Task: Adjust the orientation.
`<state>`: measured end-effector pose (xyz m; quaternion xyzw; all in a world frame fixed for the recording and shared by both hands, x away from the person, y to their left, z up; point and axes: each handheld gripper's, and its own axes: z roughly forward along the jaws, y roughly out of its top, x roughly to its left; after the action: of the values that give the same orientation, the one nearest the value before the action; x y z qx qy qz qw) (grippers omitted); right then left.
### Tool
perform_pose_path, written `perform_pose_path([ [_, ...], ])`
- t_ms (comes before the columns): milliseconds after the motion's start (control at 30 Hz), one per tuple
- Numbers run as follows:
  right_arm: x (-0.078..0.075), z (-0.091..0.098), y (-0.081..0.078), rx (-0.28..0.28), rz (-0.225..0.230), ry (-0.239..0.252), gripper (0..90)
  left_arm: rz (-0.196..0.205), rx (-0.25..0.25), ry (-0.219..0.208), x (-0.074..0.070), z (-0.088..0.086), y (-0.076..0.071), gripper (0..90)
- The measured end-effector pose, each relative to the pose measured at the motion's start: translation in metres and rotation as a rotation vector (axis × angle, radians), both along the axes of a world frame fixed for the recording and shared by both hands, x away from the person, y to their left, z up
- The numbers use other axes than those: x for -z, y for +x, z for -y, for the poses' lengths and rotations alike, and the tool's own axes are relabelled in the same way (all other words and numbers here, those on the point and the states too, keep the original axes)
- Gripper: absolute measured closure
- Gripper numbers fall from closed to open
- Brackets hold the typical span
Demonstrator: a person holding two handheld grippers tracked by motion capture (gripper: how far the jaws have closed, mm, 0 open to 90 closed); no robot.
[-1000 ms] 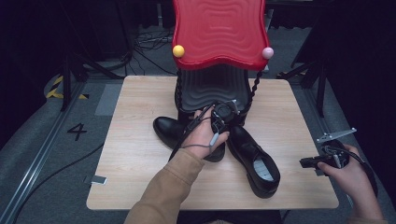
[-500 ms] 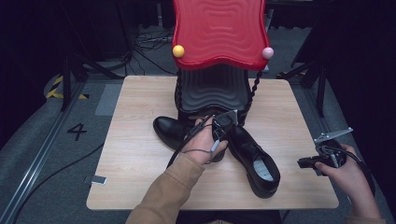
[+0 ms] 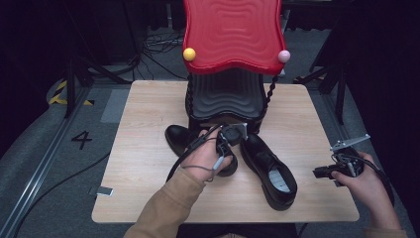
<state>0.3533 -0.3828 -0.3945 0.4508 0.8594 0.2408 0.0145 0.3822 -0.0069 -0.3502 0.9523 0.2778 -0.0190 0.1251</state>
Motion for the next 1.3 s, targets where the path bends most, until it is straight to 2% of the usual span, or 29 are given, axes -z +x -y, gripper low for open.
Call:
perform_pose_path([
  [233, 0.001, -0.008, 0.006, -0.03, 0.001, 0.006, 79.9, -0.03, 0.028, 0.002, 0.0, -0.024, -0.027, 76.7],
  [400, 0.001, -0.011, 0.008, -0.033, -0.002, 0.008, 79.4, -0.098, 0.052, -0.01, 0.008, -0.036, -0.034, 76.5],
  [533, 0.001, -0.011, 0.009, -0.035, -0.003, 0.009, 78.9, -0.145, 0.057, -0.006, 0.013, -0.037, -0.035, 75.7],
  [600, 0.001, -0.011, 0.009, -0.036, -0.003, 0.01, 78.6, -0.135, 0.051, -0.02, 0.015, -0.035, -0.033, 74.6],
  [767, 0.002, -0.011, 0.008, -0.041, -0.004, 0.011, 77.9, -0.132, 0.045, -0.005, 0.02, -0.029, -0.032, 66.0],
  [900, 0.003, -0.011, 0.009, -0.039, -0.005, 0.014, 77.4, -0.14, 0.052, 0.027, 0.027, -0.025, -0.031, 57.8],
  [1033, 0.003, -0.012, 0.009, -0.038, -0.008, 0.012, 76.6, -0.137, 0.053, 0.022, 0.035, -0.019, -0.03, 56.1],
  [1133, 0.004, -0.012, 0.009, -0.037, -0.008, 0.012, 76.5, -0.141, 0.07, 0.026, 0.043, -0.011, -0.029, 59.9],
  [1200, 0.004, -0.012, 0.009, -0.04, -0.01, 0.012, 76.5, -0.142, 0.083, 0.019, 0.047, -0.007, -0.029, 67.6],
  [1233, 0.004, -0.012, 0.009, -0.041, -0.01, 0.012, 76.5, -0.138, 0.108, 0.015, 0.048, -0.005, -0.03, 74.8],
  [1300, 0.004, -0.012, 0.009, -0.04, -0.011, 0.011, 76.5, -0.113, 0.115, 0.031, 0.046, -0.002, -0.033, 78.4],
])
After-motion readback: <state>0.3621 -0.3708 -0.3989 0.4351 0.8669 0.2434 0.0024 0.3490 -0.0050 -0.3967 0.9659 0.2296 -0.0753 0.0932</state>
